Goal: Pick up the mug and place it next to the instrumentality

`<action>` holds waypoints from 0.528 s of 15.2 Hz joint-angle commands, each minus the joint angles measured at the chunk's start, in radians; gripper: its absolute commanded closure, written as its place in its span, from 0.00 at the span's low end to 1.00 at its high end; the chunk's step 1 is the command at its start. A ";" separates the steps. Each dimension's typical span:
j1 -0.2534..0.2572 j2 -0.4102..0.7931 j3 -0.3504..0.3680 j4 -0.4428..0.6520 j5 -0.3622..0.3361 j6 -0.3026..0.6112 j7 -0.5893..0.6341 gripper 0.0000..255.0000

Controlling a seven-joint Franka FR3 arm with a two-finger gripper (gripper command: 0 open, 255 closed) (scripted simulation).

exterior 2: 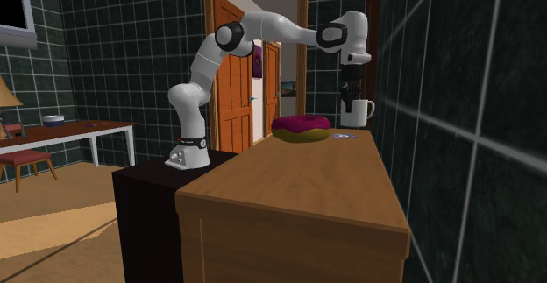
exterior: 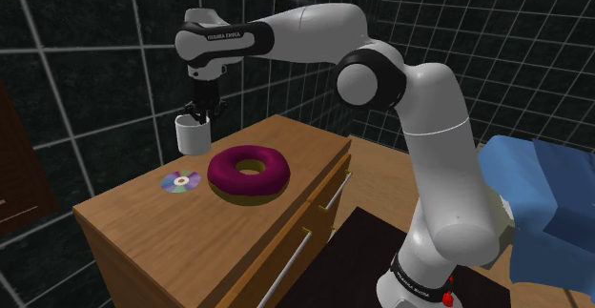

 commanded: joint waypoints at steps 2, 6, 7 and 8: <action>0.001 -0.002 0.000 -0.046 0.001 0.045 -0.002 1.00; 0.003 0.005 0.001 -0.089 0.002 0.094 -0.004 1.00; 0.003 0.008 0.001 -0.098 0.003 0.107 -0.004 1.00; 0.003 0.010 0.002 -0.108 0.003 0.119 -0.005 1.00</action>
